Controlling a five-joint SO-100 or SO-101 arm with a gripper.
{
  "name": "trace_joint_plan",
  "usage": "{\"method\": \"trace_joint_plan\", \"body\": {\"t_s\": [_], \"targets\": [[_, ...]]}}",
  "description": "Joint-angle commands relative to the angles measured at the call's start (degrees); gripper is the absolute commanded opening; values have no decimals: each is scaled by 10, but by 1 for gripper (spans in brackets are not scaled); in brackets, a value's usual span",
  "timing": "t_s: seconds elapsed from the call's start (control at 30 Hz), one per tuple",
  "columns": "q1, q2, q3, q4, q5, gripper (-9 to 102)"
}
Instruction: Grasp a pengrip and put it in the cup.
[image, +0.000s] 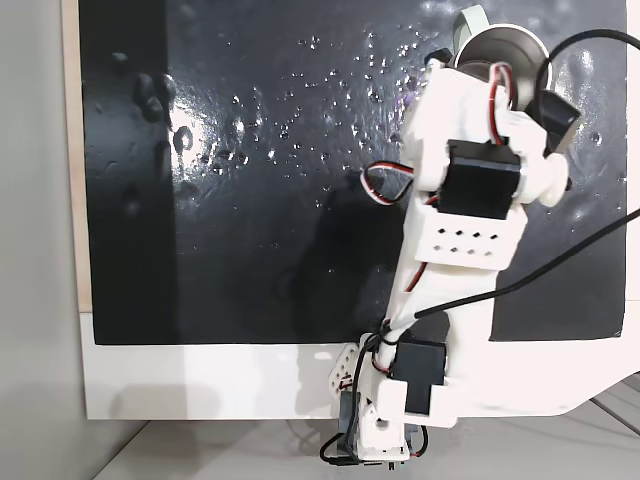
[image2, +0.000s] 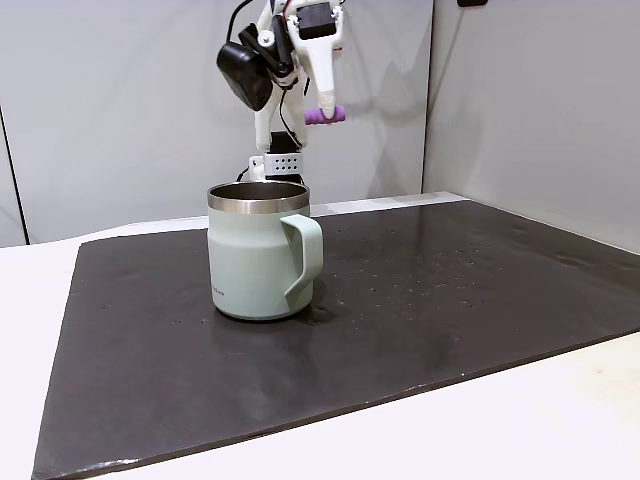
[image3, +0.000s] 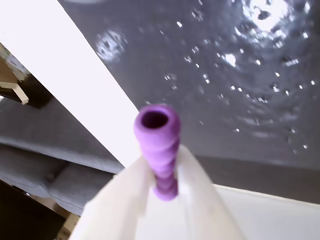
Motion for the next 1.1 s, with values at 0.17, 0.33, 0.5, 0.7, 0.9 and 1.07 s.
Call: {"method": "trace_joint_plan", "body": {"t_s": [0.17, 0.33, 0.5, 0.7, 0.9, 1.07], "targets": [[79, -77, -142, 3, -44, 0], [92, -131, -209, 3, -47, 0], [98, -164, -257, 3, -51, 0], [98, -154, -245, 4, -57, 18], [95, -134, -219, 5, -58, 36], [95, -127, -211, 5, -61, 36]]}}
